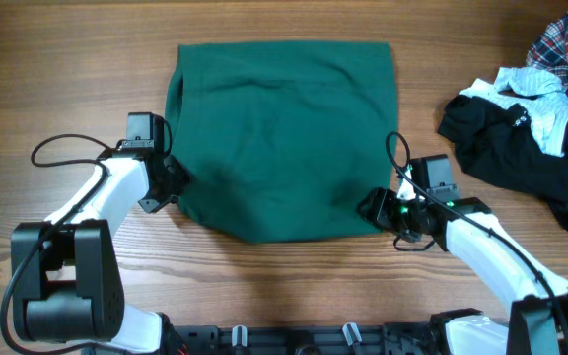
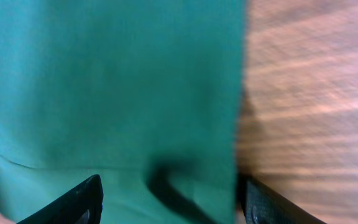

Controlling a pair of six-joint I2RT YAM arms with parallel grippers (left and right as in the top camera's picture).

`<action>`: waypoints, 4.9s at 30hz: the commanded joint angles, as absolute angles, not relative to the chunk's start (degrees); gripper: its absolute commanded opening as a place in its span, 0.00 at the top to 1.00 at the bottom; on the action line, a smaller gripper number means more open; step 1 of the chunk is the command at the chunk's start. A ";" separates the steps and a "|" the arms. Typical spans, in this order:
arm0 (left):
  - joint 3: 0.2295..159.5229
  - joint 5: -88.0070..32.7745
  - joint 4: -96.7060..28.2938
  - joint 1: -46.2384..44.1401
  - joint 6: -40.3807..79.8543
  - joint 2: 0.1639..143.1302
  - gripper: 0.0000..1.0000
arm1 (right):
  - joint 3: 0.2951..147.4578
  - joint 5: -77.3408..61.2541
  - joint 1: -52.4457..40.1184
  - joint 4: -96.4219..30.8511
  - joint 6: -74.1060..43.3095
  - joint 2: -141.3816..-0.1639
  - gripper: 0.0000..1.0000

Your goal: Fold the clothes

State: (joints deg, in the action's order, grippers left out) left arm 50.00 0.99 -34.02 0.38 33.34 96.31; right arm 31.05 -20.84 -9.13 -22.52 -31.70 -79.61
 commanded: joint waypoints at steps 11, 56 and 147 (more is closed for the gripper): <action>48.86 1.15 -34.02 0.60 33.28 95.57 0.96 | 29.80 -27.09 -9.15 -23.73 -32.16 -86.17 0.96; 48.86 1.13 -32.53 0.60 31.97 95.57 0.96 | 47.83 -23.62 -0.27 -51.48 -21.71 -84.42 0.57; 54.39 1.19 -41.60 0.60 30.02 66.57 0.96 | 67.29 -16.14 -4.73 -59.40 -19.27 -81.67 0.96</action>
State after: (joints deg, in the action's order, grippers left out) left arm 53.32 -0.71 -41.45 0.38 30.89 72.79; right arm 65.84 -17.76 -5.19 -58.94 -20.40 -82.78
